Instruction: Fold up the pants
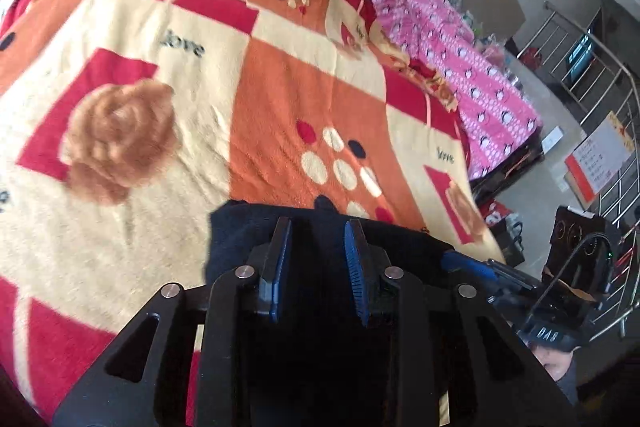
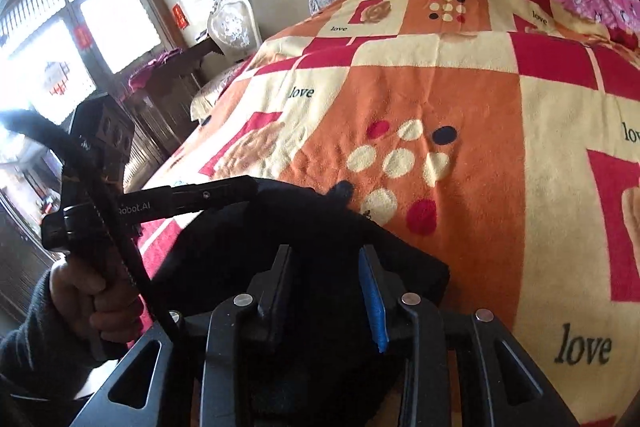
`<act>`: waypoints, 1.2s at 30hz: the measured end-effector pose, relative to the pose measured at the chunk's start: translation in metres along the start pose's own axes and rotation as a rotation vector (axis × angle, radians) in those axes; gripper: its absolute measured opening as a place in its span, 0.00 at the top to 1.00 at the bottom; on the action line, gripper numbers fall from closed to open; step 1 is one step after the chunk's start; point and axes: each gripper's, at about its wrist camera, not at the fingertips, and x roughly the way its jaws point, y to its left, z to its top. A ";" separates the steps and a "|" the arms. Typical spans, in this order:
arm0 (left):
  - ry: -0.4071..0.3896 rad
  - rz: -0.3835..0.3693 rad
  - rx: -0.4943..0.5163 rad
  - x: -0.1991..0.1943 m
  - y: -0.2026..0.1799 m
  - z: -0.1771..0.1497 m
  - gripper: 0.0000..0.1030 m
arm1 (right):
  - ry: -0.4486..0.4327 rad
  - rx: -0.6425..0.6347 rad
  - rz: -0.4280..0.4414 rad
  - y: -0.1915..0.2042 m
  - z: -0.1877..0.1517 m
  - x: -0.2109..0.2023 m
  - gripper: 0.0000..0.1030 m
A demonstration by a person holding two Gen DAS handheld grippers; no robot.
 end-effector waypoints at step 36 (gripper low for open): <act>0.030 0.159 0.159 0.083 -0.017 0.026 0.51 | -0.081 0.244 0.063 -0.103 0.033 0.000 0.69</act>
